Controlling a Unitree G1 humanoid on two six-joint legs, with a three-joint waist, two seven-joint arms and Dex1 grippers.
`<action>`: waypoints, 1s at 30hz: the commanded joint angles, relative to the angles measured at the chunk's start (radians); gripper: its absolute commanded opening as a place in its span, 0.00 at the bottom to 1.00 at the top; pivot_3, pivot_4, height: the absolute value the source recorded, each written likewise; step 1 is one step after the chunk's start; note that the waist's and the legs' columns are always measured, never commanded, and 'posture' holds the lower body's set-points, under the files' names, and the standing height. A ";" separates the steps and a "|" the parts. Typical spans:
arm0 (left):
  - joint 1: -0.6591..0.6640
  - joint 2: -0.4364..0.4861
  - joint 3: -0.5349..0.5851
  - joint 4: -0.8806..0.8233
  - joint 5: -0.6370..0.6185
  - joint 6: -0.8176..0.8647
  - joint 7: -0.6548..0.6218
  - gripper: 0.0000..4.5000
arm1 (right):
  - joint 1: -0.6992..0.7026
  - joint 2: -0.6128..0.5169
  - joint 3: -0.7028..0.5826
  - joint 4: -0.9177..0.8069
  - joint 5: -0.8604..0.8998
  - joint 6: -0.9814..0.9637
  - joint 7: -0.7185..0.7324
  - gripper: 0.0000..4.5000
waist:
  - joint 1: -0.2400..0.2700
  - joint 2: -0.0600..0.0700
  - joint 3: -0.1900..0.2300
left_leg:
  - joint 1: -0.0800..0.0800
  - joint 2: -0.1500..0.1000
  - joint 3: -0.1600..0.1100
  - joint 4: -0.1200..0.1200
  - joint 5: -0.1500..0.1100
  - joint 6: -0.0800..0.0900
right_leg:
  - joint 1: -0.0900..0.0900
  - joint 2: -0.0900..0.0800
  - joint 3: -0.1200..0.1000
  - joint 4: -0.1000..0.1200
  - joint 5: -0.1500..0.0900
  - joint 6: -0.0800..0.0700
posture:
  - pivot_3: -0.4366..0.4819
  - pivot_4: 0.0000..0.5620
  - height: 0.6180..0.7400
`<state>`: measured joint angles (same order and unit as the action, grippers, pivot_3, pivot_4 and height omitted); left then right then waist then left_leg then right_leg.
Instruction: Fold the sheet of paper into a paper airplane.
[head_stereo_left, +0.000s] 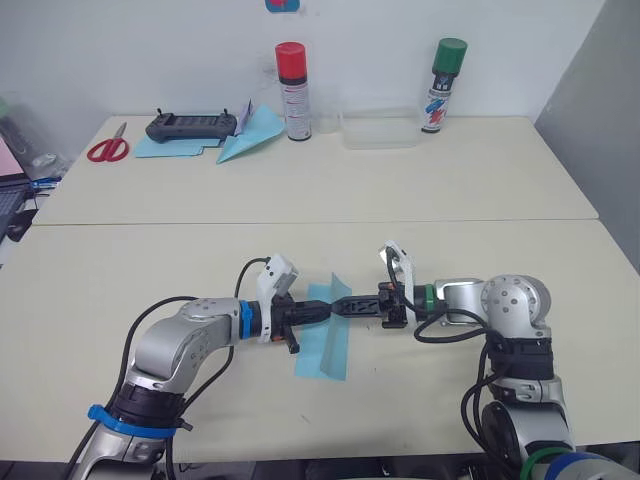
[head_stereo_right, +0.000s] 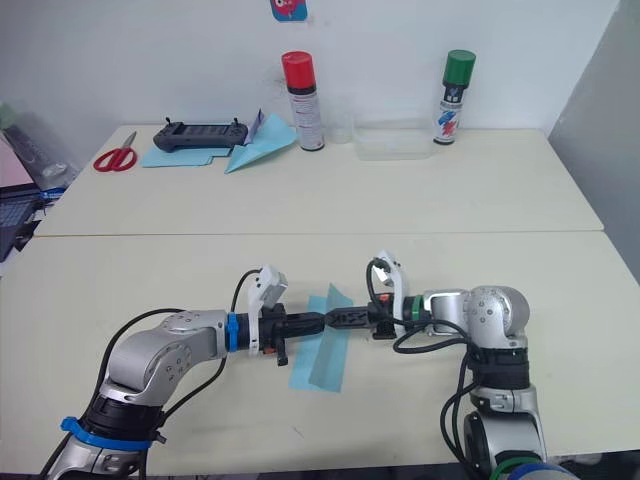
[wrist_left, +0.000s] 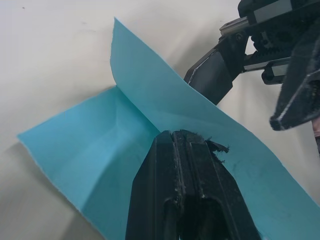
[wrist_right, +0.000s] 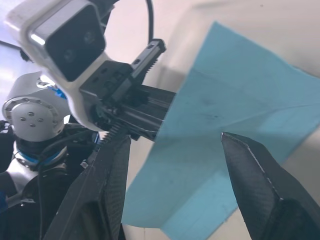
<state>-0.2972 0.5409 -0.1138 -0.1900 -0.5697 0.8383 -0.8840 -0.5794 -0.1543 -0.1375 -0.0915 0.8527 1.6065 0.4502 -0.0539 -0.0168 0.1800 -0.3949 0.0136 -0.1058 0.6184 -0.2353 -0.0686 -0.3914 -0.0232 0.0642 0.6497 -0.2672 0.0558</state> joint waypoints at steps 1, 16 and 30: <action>-0.022 -0.017 -0.010 -0.014 0.005 -0.025 0.001 0.00 | -0.013 -0.003 0.002 -0.006 0.082 0.008 -0.061 0.66 | 0.000 0.000 0.000 | 0.000 0.000 0.000 0.000 0.000 0.000 | 0.000 0.000 0.000 0.000 0.000 0.000 | 0.48 0.27 1.00; -0.049 -0.050 -0.008 0.011 0.030 -0.030 0.001 0.00 | -0.007 -0.072 0.080 -0.032 0.191 0.008 -0.159 0.66 | -0.001 0.000 0.000 | -0.001 0.000 0.000 0.001 0.000 0.000 | 0.000 0.000 0.000 0.000 0.000 0.000 | 0.48 0.27 1.00; -0.055 -0.058 -0.011 0.008 0.017 -0.017 -0.009 0.00 | -0.005 -0.099 0.123 -0.072 0.145 0.008 -0.112 0.66 | -0.001 0.000 0.000 | -0.002 0.000 -0.001 0.005 0.000 0.000 | 0.000 0.000 0.000 0.002 0.000 0.001 | 0.48 0.27 1.00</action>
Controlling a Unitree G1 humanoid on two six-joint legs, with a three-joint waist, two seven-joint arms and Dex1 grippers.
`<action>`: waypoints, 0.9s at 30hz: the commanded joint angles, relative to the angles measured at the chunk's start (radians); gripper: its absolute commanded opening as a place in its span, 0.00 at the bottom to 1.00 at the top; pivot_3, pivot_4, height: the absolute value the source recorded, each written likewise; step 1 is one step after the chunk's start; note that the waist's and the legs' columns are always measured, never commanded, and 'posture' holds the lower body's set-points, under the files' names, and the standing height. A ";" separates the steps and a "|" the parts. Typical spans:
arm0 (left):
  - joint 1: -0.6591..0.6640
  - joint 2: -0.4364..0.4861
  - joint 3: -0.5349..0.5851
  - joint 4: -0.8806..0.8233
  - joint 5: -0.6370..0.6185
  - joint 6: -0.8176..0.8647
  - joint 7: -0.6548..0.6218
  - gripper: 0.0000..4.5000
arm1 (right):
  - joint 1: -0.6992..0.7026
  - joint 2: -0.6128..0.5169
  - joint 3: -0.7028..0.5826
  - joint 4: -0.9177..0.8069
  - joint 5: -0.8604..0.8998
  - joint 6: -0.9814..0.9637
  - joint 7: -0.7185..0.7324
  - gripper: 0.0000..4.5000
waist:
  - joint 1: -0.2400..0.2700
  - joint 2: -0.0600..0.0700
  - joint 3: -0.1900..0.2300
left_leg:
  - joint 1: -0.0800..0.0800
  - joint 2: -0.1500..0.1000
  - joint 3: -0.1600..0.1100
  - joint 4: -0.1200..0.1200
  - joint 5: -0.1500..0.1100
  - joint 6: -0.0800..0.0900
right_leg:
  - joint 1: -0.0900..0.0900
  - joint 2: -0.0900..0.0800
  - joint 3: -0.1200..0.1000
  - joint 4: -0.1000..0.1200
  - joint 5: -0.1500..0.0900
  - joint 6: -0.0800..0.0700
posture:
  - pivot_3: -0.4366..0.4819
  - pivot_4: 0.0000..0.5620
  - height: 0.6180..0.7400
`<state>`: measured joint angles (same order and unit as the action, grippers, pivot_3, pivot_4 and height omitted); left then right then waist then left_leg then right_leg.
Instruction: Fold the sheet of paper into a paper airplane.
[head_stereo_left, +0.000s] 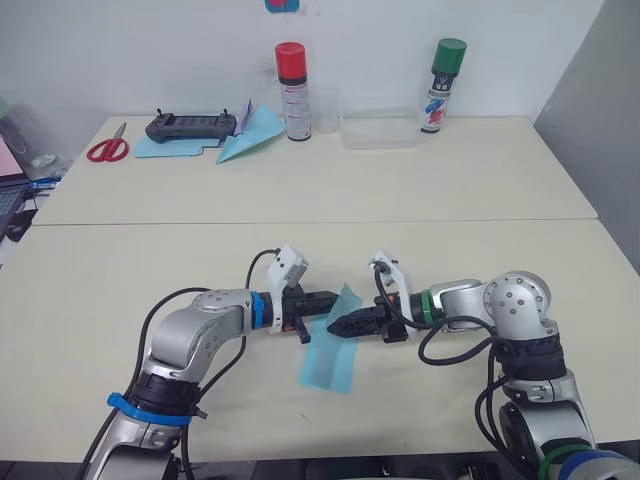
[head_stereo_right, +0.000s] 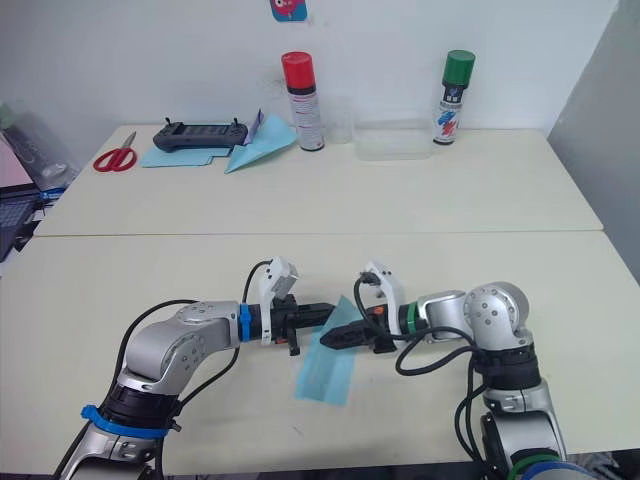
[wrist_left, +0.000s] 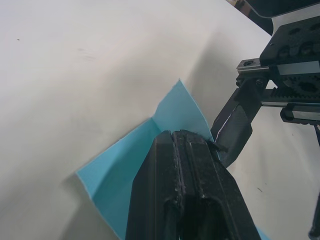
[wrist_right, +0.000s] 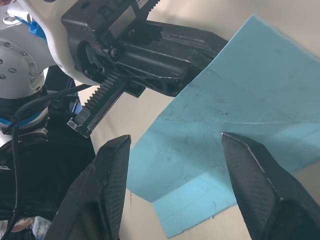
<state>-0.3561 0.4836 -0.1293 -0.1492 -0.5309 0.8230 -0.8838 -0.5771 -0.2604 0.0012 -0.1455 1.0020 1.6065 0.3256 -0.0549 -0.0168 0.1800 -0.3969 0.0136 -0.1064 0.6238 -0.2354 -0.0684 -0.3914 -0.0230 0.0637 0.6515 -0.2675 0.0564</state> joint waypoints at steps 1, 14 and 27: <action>0.009 0.002 0.002 -0.038 -0.024 0.002 -0.012 0.00 | -0.010 0.009 -0.022 -0.011 -0.009 0.008 0.012 0.66 | 0.000 0.000 0.000 | 0.000 0.000 0.000 0.000 0.000 0.000 | 0.000 0.000 0.000 0.000 0.000 0.000 | 0.48 0.27 1.00; 0.075 0.072 0.027 -0.085 -0.047 0.021 -0.036 0.00 | -0.020 -0.003 -0.056 0.021 -0.002 0.008 0.008 0.66 | 0.000 0.000 0.000 | 0.000 0.000 0.000 0.000 0.000 0.000 | 0.000 0.000 0.000 0.001 0.000 0.000 | 0.48 0.27 1.00; 0.066 0.027 0.015 -0.116 -0.096 0.050 -0.009 0.00 | -0.016 -0.006 -0.068 0.055 0.107 0.008 -0.052 0.66 | 0.000 0.000 0.000 | 0.000 0.000 0.000 0.003 0.000 0.000 | -0.003 0.000 0.001 0.007 0.000 0.000 | 0.48 0.27 1.00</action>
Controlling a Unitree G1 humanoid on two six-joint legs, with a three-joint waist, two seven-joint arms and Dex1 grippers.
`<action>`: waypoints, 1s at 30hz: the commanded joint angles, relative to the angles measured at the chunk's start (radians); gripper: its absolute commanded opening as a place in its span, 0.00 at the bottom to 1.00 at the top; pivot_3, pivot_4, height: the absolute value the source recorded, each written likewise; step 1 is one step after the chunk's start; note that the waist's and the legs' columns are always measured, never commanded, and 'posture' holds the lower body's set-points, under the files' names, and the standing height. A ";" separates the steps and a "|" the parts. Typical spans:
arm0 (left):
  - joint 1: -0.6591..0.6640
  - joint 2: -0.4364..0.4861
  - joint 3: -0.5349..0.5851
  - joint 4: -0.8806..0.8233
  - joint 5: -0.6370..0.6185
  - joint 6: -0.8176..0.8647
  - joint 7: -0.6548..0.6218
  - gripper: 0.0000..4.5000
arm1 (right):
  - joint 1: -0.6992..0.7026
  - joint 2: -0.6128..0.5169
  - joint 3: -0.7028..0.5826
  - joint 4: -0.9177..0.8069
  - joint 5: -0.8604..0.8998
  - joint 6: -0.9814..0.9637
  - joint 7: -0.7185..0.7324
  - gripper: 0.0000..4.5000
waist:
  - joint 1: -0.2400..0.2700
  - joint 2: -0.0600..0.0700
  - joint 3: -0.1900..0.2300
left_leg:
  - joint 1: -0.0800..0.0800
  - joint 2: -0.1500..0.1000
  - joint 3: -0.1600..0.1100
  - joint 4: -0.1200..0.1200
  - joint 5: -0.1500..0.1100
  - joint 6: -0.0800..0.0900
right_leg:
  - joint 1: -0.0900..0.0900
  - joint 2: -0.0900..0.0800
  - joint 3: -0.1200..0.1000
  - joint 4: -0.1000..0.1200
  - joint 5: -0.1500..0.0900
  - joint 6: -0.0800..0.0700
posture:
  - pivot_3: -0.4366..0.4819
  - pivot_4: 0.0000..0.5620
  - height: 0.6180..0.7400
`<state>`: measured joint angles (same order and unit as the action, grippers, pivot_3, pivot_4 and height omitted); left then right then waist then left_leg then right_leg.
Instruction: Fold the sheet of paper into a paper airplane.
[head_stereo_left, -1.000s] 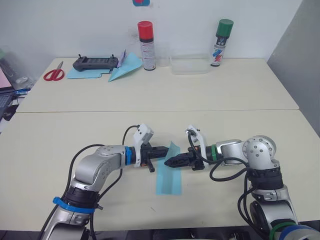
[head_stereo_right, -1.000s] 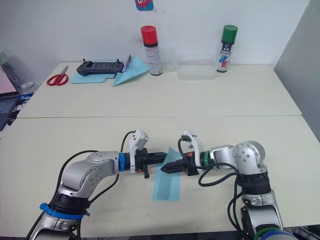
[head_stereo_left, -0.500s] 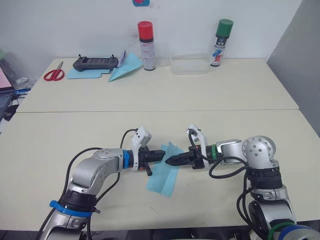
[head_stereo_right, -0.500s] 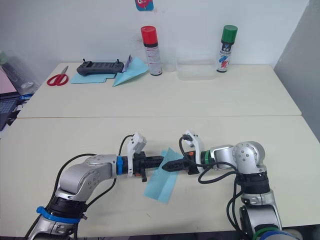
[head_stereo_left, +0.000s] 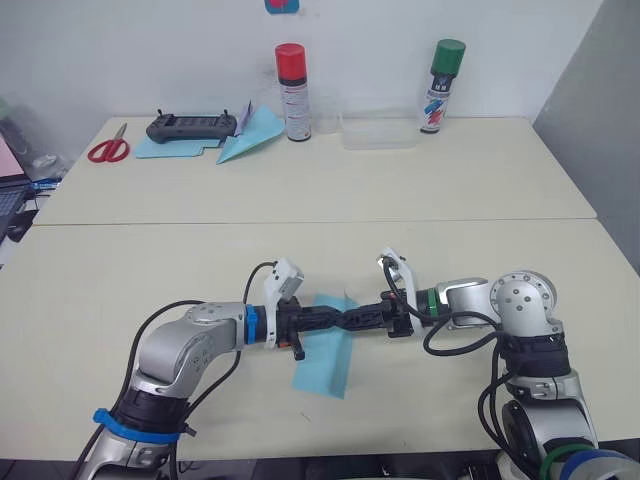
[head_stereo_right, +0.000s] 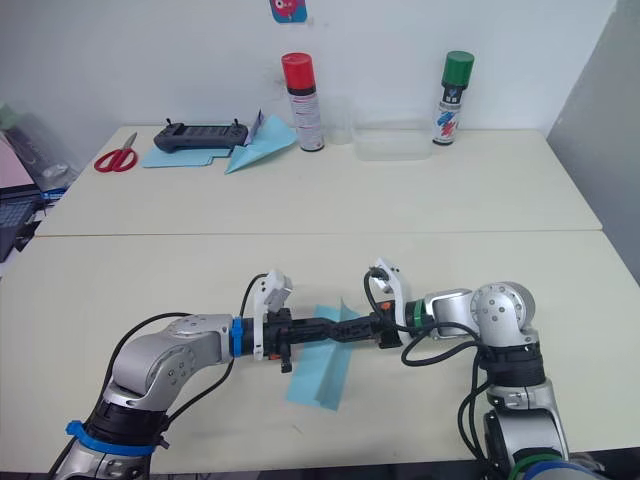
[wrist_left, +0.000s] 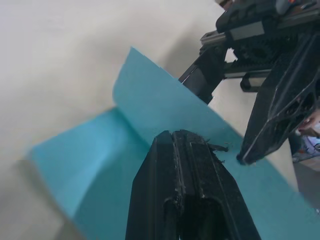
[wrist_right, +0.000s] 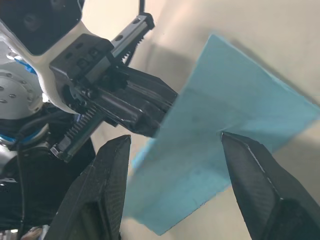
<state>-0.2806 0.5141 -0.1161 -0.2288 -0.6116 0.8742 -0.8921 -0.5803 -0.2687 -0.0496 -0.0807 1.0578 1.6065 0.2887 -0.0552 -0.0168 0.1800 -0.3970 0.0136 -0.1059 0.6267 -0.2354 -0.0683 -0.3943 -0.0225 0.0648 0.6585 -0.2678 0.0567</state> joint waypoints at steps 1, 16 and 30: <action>-0.011 -0.003 -0.002 -0.035 -0.014 -0.003 -0.001 0.00 | -0.011 0.003 -0.016 -0.007 0.058 0.008 -0.024 0.66 | 0.000 0.000 0.000 | 0.000 0.000 0.000 0.000 0.000 0.000 | 0.000 0.000 0.000 0.001 0.000 0.000 | 0.48 0.27 1.00; 0.008 0.057 -0.069 -0.024 0.055 -0.060 -0.024 0.00 | 0.015 0.001 -0.016 -0.001 0.088 0.008 -0.103 0.22 | 0.000 0.000 0.000 | -0.001 0.000 0.000 0.000 0.000 0.000 | -0.001 0.001 0.000 0.002 0.000 0.000 | 0.48 0.27 1.00; 0.040 0.176 -0.187 0.076 0.240 -0.158 -0.071 0.00 | 0.024 0.001 -0.039 0.005 0.043 0.008 -0.139 0.01 | -0.002 0.001 0.000 | -0.001 0.000 0.001 0.000 0.000 0.000 | -0.003 0.001 0.001 0.003 -0.001 0.001 | 0.48 0.27 1.00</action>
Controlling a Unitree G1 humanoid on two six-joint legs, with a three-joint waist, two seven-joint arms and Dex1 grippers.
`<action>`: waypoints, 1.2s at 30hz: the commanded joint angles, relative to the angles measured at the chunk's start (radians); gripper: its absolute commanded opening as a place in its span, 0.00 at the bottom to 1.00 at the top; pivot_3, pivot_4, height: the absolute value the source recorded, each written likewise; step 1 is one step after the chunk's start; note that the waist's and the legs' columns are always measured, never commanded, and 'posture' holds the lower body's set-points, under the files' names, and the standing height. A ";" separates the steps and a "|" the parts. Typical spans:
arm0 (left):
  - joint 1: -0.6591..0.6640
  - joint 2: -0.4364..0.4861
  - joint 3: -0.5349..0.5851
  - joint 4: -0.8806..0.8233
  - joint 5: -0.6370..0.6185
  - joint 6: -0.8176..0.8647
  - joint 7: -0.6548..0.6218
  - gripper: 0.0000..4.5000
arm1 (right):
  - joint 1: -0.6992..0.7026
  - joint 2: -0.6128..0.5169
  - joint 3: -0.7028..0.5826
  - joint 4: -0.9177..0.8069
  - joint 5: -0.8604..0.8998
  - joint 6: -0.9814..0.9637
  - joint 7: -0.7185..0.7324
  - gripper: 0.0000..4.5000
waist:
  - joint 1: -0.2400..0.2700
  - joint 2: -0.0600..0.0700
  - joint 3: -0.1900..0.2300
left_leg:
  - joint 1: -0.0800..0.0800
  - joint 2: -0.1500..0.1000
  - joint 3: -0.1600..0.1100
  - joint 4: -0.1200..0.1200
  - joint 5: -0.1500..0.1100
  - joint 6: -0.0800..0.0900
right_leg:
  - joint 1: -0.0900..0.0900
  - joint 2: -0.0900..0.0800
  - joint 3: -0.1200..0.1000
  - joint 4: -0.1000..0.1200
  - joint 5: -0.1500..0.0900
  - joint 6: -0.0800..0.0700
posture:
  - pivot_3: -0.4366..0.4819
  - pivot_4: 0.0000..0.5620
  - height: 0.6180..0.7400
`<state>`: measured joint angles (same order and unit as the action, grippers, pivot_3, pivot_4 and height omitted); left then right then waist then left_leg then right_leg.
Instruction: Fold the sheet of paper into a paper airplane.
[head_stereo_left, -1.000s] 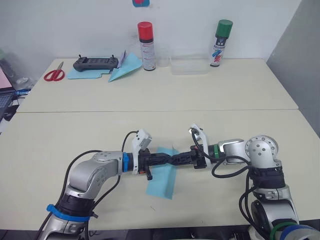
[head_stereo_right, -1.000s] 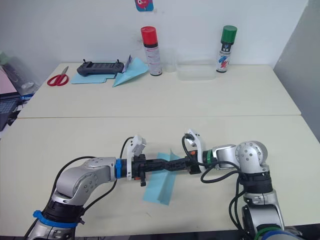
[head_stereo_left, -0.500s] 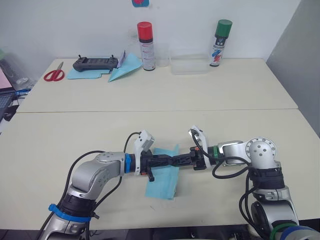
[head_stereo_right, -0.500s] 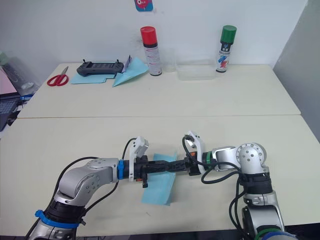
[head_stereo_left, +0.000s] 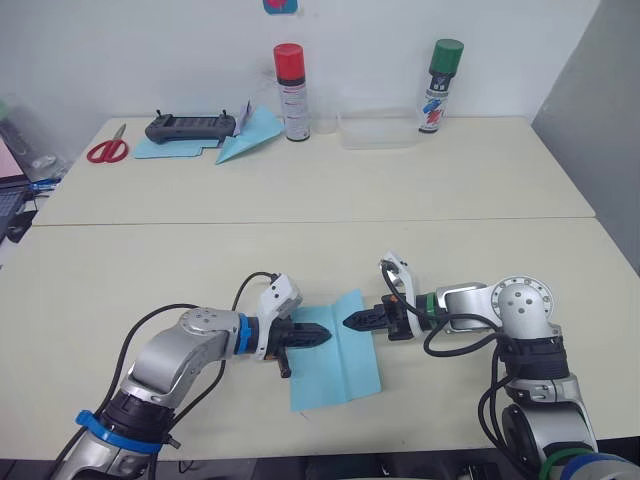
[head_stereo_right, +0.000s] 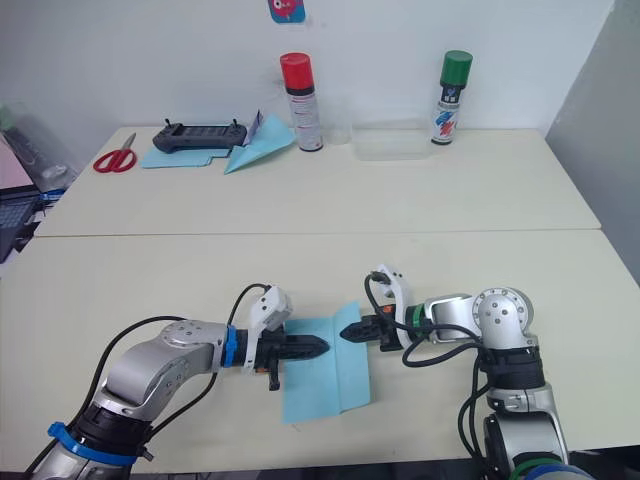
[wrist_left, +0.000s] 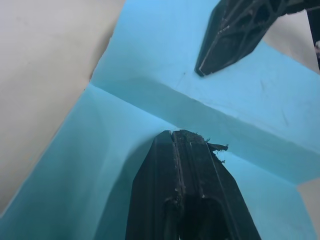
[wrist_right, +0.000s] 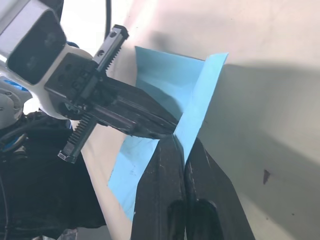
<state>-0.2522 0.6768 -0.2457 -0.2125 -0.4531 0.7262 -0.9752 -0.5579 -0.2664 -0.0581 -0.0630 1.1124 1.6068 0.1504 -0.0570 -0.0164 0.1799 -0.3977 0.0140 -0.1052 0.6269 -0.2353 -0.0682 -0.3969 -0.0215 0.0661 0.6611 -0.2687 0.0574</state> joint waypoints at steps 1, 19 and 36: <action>0.010 0.013 -0.067 0.076 0.102 -0.027 0.021 0.00 | 0.003 0.000 -0.033 -0.014 -0.017 0.008 -0.001 0.01 | 0.000 0.001 0.000 | 0.000 0.000 0.000 0.000 0.000 0.000 | 0.000 0.000 0.000 0.000 0.000 0.001 | 0.48 0.27 1.00; -0.049 -0.021 -0.091 0.183 0.173 -0.200 -0.008 0.00 | 0.128 -0.041 -0.104 -0.105 0.034 0.008 -0.035 0.01 | 0.020 0.002 -0.001 | 0.005 -0.002 0.000 0.002 0.002 0.004 | 0.007 0.000 0.003 -0.001 -0.001 0.002 | 0.48 0.27 1.00; -0.057 -0.015 -0.099 0.190 0.184 -0.204 -0.018 0.00 | 0.105 -0.042 -0.123 -0.078 -0.043 0.008 -0.044 0.01 | 0.022 0.002 -0.001 | 0.005 -0.002 0.000 0.002 0.003 0.004 | 0.007 0.000 0.003 -0.001 -0.001 0.002 | 0.48 0.27 1.00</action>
<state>-0.3311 0.6490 -0.3391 -0.0712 -0.3366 0.4936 -1.0342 -0.4445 -0.2909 -0.1448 -0.1285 1.0805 1.6068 0.1037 -0.0354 -0.0142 0.1786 -0.3926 0.0123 -0.1054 0.6284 -0.2328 -0.0642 -0.3896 -0.0216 0.0690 0.6598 -0.2699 0.0591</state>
